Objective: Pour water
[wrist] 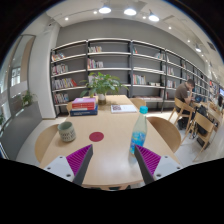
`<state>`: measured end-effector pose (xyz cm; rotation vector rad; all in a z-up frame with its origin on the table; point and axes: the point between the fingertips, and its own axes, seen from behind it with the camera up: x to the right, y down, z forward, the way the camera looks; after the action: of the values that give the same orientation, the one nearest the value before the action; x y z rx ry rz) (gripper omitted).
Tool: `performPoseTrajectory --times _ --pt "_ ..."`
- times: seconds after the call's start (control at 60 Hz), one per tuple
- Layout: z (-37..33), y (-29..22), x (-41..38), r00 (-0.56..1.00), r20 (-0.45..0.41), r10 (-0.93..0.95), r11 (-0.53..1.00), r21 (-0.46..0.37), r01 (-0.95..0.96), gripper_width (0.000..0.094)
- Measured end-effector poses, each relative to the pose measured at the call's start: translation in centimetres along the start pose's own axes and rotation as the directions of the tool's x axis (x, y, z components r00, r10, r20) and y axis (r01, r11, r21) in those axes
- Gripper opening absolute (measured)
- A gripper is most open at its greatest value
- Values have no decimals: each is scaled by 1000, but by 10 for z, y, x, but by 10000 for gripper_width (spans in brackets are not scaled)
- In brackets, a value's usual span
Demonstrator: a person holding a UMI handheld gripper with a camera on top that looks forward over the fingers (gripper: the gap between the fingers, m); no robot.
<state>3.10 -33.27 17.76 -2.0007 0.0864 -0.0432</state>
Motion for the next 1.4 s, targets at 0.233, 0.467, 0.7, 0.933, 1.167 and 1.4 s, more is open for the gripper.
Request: performPoseTrajectory --times 0.233,0.467,0.7,0.933,1.167,1.4 --pt "77 25 74 998 -32 -51 998 32 52 849" --pt "165 2 108 1000 -18 -19 995 95 20 840" --pt "210 -12 115 999 6 36 982 185 -36 558" --pt "211 -16 113 1000 2 14 971 238 -14 404" --pt "214 -19 110 997 -49 -58 972 225 68 361" --pt "220 -56 83 942 -158 -296 939 135 318 364"
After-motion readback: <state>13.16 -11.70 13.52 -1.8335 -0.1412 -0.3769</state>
